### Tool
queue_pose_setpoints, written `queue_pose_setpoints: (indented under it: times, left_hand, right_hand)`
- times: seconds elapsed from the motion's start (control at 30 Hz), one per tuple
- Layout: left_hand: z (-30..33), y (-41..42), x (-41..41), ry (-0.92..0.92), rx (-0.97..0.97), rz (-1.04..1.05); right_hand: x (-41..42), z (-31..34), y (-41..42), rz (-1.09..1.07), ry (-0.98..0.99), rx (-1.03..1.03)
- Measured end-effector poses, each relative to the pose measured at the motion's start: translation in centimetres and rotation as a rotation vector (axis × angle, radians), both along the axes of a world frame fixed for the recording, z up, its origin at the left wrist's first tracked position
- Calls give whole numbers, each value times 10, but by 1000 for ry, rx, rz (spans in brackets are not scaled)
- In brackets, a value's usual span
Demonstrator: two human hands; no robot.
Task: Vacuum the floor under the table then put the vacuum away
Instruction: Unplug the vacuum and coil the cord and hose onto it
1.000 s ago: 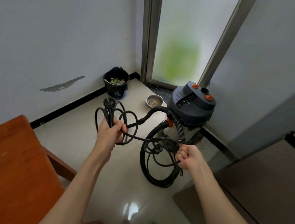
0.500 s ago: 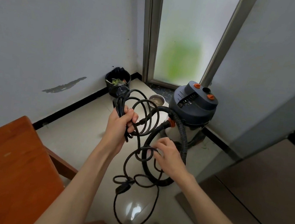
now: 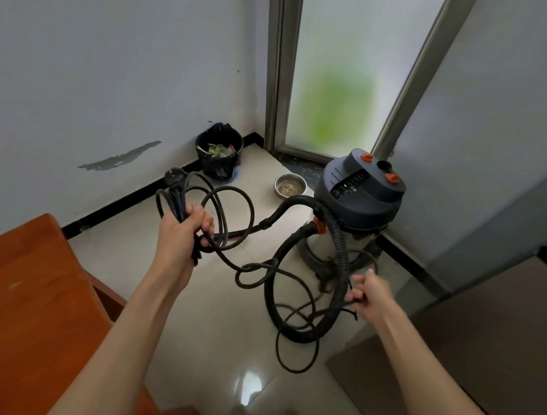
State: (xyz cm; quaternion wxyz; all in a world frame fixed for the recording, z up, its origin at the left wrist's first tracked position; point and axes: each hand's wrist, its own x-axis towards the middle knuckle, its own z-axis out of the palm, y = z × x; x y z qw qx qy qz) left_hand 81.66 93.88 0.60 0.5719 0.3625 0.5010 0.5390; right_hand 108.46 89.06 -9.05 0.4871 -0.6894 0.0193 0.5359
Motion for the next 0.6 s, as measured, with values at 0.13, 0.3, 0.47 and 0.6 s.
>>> queue_pose_setpoints:
  times: [0.13, 0.3, 0.47, 0.6]
  left_hand:
    - [14, 6, 2, -137, 43, 24]
    - [30, 5, 23, -172, 99, -133]
    - [41, 6, 39, -160, 149, -223]
    - [34, 7, 22, -20, 201, -174]
  right_hand:
    - [-3, -30, -13, 95, -26, -187]
    - [-41, -19, -9, 930, -690, -91]
    - [-102, 32, 5, 1099, -484, 452]
    - [-95, 44, 5, 895, -328, 469]
